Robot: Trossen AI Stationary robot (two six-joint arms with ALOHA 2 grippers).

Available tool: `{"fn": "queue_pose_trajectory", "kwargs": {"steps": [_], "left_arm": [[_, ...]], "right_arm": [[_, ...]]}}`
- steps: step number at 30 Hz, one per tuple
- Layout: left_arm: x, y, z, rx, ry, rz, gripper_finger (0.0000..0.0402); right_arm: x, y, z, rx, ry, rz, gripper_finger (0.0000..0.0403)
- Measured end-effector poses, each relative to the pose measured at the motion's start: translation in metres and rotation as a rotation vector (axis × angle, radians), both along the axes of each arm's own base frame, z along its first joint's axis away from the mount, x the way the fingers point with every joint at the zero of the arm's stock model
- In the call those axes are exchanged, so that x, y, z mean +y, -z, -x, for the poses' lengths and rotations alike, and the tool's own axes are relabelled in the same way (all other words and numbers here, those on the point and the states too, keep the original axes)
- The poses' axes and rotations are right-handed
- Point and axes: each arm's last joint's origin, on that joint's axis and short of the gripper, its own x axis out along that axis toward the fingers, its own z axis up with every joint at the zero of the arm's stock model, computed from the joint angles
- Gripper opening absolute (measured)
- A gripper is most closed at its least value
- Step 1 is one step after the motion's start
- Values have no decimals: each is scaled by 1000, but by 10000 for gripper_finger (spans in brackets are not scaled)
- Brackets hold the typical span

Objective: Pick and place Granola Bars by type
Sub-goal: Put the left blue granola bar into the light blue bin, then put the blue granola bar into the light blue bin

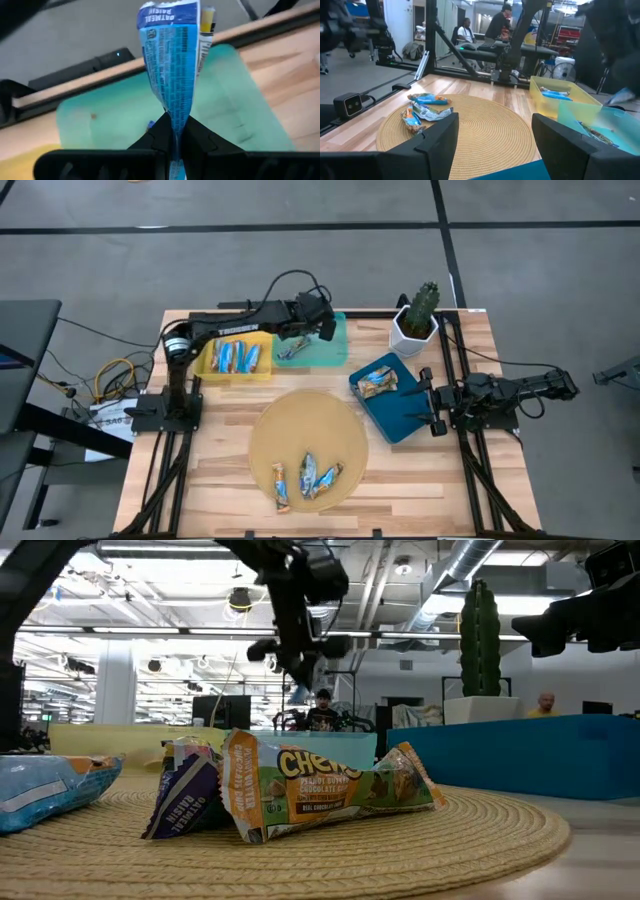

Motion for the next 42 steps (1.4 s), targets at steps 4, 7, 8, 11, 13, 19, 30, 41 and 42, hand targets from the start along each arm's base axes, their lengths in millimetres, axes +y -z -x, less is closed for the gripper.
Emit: {"fn": "queue_pose_trajectory", "kwargs": {"steps": [4, 7, 8, 11, 13, 19, 30, 41, 42], "left_arm": [[6, 26, -8, 43, 12, 62, 20], [12, 43, -11, 79, 19, 103, 20], [14, 47, -11, 86, 20, 115, 20], [19, 60, -11, 117, 16, 146, 20], [20, 64, -9, 139, 14, 165, 20], [20, 70, -6, 225, 63, 178, 20], [18, 71, -1, 261, 66, 237, 64], [19, 71, 1, 286, 48, 205, 109], [19, 71, 1, 288, 47, 200, 109]], "right_arm": [[0, 0, 0, 0, 0, 0, 244], [0, 0, 0, 0, 0, 0, 244], [0, 0, 0, 0, 0, 0, 244], [0, 0, 0, 0, 0, 0, 244], [0, 0, 0, -1, 0, 0, 244], [0, 0, 0, 0, 0, 0, 244], [0, 0, 0, 0, 0, 0, 244], [0, 0, 0, 0, 0, 0, 244], [0, 0, 0, 0, 0, 0, 244]]}}
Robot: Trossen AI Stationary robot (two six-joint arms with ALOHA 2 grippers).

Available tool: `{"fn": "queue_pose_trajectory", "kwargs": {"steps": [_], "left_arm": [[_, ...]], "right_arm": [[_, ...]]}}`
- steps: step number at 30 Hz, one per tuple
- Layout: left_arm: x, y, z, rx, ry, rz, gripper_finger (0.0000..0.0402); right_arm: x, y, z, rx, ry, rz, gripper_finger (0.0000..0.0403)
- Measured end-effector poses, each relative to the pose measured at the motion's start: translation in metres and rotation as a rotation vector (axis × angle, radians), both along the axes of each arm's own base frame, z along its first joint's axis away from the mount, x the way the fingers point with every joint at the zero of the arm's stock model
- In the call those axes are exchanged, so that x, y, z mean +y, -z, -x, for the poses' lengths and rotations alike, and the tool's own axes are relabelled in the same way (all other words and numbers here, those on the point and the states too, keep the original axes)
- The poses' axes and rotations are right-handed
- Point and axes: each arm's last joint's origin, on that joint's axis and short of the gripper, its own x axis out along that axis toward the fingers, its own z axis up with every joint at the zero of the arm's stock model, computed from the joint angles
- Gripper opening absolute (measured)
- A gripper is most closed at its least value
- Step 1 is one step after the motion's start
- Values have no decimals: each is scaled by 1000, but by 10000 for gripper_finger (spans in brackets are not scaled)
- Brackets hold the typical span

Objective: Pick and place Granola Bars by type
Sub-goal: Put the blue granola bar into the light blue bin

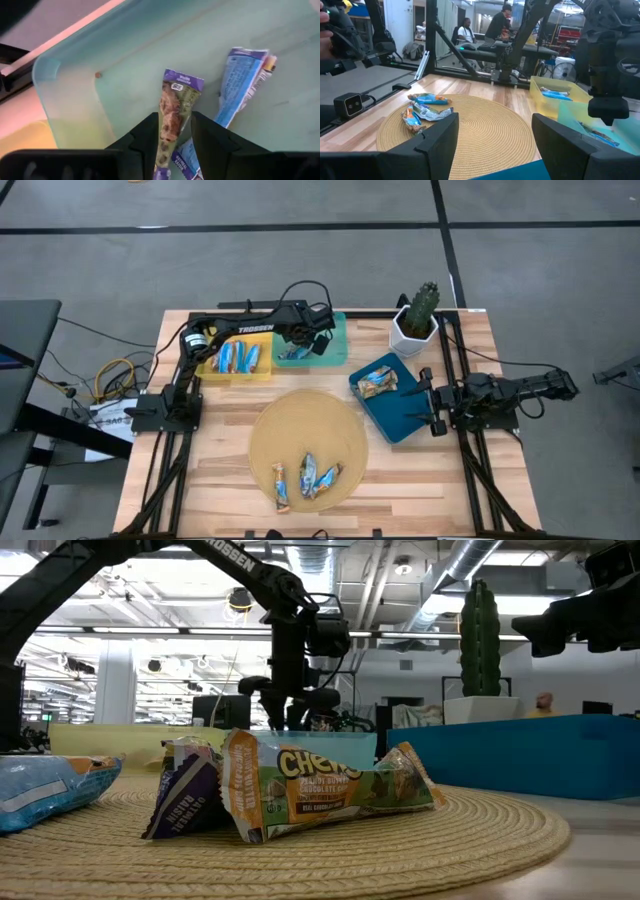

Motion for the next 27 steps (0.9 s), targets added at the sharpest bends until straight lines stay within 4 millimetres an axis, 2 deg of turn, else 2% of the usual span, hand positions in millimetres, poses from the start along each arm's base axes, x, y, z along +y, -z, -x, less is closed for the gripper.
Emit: {"fn": "queue_pose_trajectory", "kwargs": {"steps": [7, 12, 21, 27], "left_arm": [[-7, -8, -4, -12, 58, -30, 110], [-23, -26, -11, -51, 169, -72, 110], [-74, -51, -35, -123, 495, -179, 110], [-114, -62, -49, -123, 796, -253, 110]], "right_arm": [[0, 0, 0, 0, 0, 0, 244], [0, 0, 0, 0, 0, 0, 244], [0, 0, 0, 0, 0, 0, 244], [0, 0, 0, 0, 0, 0, 244]]}}
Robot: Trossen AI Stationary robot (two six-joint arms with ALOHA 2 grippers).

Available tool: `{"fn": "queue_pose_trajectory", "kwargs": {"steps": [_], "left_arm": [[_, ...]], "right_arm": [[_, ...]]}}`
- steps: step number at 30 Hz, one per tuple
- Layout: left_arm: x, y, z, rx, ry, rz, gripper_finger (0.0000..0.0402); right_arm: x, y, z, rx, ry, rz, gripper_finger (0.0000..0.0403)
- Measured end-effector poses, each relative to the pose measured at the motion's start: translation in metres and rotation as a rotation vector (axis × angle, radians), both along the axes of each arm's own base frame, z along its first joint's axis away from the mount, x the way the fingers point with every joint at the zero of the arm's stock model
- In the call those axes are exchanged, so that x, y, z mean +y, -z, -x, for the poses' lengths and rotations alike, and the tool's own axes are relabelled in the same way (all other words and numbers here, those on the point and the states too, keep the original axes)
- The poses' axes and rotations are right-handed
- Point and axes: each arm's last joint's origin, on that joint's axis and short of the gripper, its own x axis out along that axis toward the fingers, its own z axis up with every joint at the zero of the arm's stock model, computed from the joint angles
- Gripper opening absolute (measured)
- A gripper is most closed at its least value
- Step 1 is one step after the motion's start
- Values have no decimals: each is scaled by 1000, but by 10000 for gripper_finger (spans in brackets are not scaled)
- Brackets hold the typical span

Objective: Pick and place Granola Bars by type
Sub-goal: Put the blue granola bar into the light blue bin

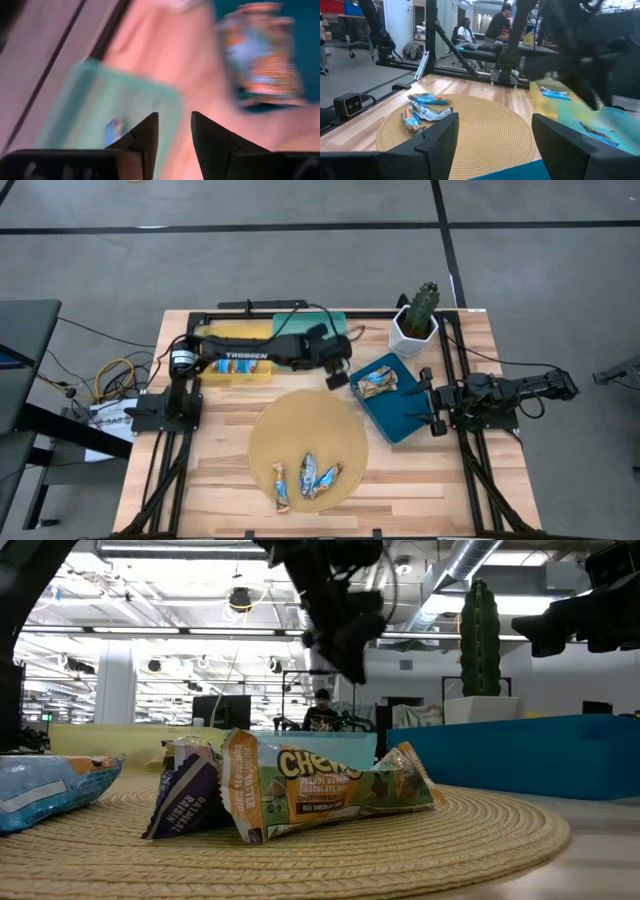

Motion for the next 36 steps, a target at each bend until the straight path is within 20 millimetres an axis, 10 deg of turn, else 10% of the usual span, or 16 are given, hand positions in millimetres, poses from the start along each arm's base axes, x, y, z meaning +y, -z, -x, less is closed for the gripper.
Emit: {"fn": "queue_pose_trajectory", "kwargs": {"steps": [17, 36], "left_arm": [[-119, -2, -9, 45, 669, -51, 109], [-152, 8, 11, 299, 973, -171, 109]], "right_arm": [[0, 0, 0, 0, -1, 0, 244], [0, 0, 0, 0, 0, 0, 244]]}}
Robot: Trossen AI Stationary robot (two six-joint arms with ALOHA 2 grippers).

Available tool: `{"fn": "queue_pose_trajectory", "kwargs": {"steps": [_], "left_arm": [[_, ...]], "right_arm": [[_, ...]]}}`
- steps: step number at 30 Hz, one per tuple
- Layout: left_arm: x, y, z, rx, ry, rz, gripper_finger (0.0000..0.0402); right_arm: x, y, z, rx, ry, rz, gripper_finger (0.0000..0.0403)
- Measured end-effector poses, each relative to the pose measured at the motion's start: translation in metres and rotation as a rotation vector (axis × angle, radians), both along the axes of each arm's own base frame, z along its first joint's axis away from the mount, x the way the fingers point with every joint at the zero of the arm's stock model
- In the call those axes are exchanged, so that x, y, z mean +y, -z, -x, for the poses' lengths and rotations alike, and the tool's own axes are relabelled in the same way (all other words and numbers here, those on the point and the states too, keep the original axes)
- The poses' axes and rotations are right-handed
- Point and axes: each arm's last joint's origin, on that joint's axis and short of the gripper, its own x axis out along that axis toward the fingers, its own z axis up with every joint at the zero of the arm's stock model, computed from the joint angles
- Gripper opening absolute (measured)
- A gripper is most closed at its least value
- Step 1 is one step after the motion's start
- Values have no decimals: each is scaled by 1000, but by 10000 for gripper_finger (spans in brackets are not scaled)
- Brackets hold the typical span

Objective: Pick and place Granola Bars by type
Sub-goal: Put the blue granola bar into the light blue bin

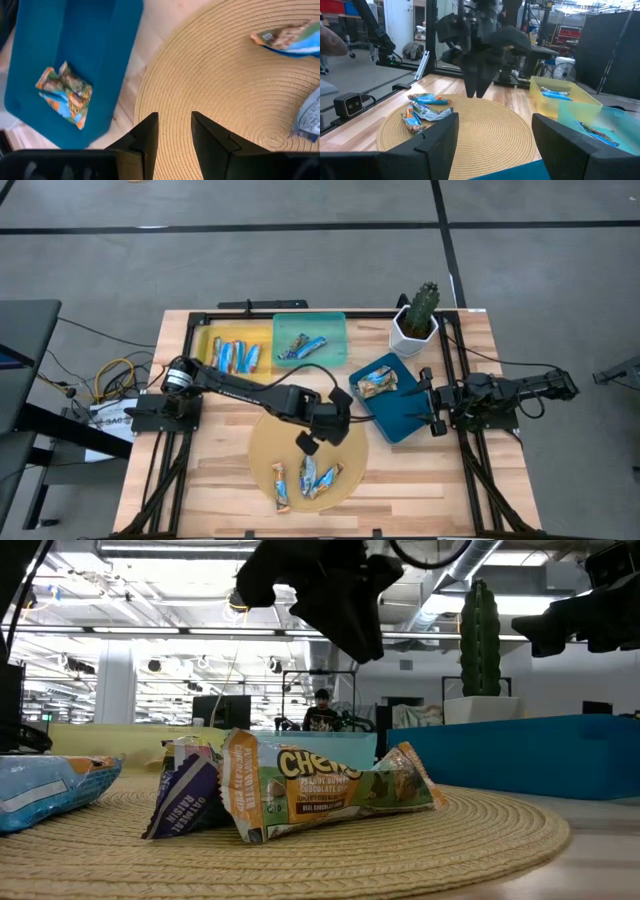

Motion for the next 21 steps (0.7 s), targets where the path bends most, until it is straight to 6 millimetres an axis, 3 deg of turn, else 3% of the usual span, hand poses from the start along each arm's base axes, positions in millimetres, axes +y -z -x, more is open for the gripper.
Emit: {"fn": "queue_pose_trajectory", "kwargs": {"steps": [12, 21], "left_arm": [[-3, 5, 11, 121, 44, -39, 109], [-31, 8, 25, 204, 132, -6, 109]], "right_arm": [[0, 0, 0, 0, 0, 0, 244], [0, 0, 0, 0, 0, 0, 244]]}}
